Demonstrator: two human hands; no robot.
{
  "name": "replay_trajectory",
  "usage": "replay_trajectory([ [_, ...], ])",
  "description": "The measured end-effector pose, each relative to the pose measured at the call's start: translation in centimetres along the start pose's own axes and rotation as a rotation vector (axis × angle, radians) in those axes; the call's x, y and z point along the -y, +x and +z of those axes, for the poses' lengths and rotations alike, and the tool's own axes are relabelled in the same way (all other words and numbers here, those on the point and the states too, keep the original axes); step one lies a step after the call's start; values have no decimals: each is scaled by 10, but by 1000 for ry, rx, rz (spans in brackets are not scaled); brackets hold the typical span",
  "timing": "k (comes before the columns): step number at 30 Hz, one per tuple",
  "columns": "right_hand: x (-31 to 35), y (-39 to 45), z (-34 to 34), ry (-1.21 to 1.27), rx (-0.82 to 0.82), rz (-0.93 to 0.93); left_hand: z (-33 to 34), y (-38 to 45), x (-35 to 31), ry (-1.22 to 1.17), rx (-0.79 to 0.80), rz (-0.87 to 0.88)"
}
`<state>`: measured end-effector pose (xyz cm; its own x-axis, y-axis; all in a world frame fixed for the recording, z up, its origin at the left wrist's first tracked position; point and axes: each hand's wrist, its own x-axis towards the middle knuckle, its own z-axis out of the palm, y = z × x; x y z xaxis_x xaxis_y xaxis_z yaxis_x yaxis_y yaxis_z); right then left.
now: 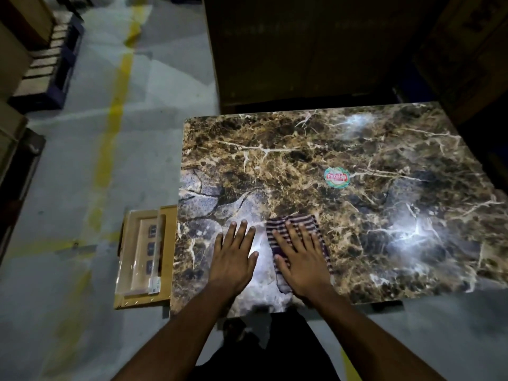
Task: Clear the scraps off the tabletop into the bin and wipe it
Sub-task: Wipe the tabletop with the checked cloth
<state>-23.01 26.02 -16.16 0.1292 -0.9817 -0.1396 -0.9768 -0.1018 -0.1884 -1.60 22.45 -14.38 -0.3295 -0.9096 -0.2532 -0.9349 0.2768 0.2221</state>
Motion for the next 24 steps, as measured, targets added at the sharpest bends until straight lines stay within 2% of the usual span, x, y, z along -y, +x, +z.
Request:
replay_trajectory([
  [4, -3, 66, -13, 48, -8, 132, -9, 31, 1, 22, 6, 17],
  [7, 7, 81, -11, 32, 7, 46, -14, 55, -1, 19, 6, -1],
  [10, -20, 81, -13, -3, -9, -49, -22, 81, 0, 24, 19, -17],
  [13, -41, 128, -25, 8, -75, 51, -28, 109, 1, 49, 31, 13],
  [15, -31, 162, -31, 37, -57, 91, -32, 127, 0, 47, 22, 6],
  [18, -23, 178, -31, 39, -14, 34, -39, 151, -3, 62, 5, -1],
  [21, -52, 187, -36, 8, -8, -38, -41, 167, -1, 41, -1, -12],
  [24, -71, 234, -49, 43, -25, 77, -46, 184, -2, 43, 8, -30],
])
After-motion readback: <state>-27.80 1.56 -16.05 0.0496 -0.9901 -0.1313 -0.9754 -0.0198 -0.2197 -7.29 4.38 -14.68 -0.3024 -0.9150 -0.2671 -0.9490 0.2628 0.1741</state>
